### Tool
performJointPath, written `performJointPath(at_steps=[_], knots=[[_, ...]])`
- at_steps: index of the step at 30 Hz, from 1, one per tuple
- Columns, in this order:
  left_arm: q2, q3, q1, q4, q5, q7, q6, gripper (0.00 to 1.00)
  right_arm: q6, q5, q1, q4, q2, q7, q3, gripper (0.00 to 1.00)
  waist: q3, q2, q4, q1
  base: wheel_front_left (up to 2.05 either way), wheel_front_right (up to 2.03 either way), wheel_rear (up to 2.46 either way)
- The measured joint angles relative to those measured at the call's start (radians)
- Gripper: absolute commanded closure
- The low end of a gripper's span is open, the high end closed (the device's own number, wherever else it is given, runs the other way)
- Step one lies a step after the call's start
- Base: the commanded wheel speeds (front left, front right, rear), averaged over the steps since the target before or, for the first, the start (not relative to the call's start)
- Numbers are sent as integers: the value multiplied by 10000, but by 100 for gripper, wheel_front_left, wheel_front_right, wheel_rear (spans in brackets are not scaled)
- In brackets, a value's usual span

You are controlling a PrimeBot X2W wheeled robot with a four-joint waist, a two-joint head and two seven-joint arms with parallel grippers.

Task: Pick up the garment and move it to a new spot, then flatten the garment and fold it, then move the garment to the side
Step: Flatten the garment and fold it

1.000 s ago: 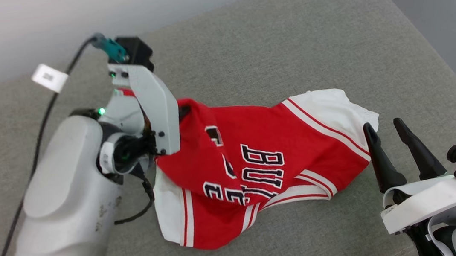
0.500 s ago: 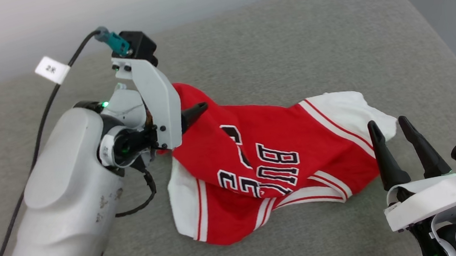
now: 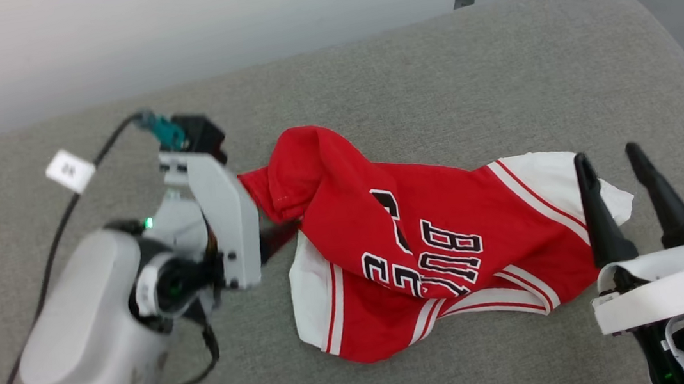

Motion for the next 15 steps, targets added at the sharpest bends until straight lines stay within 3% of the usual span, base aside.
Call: performJointPath(at_steps=[15], knots=[[493, -67, 1385, -663, -268, 790, 869, 0, 0, -117, -101, -639, -4, -359, -174, 0, 500, 0, -373, 0, 0, 0, 0]])
